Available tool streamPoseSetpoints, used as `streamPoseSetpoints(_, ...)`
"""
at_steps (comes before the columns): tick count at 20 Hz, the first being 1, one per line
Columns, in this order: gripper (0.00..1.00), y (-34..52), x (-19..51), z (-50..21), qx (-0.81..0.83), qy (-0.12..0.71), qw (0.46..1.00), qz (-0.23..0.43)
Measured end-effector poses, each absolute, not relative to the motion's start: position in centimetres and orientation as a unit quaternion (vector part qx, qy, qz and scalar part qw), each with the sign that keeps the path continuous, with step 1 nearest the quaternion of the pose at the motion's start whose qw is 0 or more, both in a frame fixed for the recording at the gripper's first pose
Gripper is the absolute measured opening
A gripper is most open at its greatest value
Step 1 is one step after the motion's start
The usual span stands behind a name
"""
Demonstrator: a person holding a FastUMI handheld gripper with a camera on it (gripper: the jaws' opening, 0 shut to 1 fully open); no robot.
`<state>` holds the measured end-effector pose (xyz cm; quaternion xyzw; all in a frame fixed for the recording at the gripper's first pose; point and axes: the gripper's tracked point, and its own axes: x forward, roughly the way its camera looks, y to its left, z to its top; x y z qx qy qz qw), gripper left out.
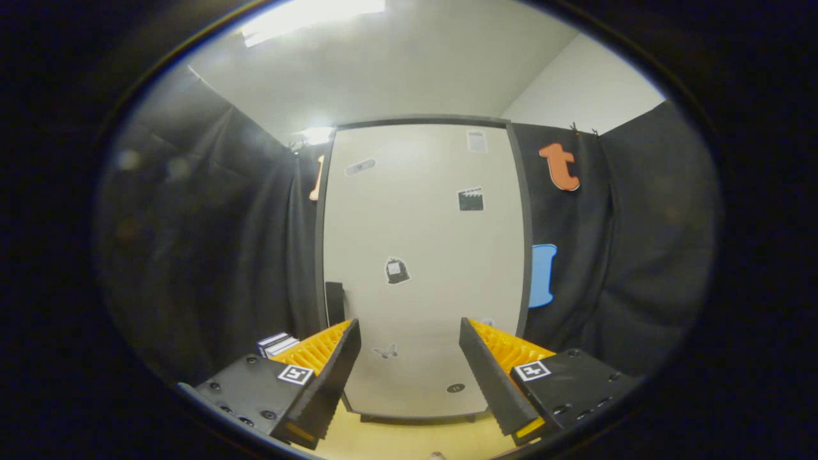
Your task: Open the shoe cabinet door, grab the shoes and put them into the shoe cabinet, then close the shoe cabinet door.
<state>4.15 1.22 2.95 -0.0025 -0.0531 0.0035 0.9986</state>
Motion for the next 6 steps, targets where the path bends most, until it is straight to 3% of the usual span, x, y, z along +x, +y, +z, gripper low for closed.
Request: streamPoseSetpoints(6,0.98,0.4,0.6,3.1,-0.003,-0.046,0.999,0.019)
